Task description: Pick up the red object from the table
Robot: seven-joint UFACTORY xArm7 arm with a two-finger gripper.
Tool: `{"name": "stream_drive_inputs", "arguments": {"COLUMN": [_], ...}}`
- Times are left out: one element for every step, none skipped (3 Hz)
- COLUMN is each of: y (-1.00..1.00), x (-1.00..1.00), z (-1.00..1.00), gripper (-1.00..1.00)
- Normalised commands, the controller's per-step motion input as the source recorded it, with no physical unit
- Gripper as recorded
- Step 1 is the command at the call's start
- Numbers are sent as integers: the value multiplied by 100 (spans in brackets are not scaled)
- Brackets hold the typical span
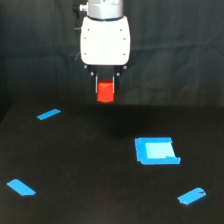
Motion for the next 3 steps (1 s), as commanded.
{"name": "stream_drive_inputs", "arguments": {"y": [-8, -8, 6], "x": [4, 3, 0], "z": [21, 11, 7], "gripper": [-90, -100, -100]}}
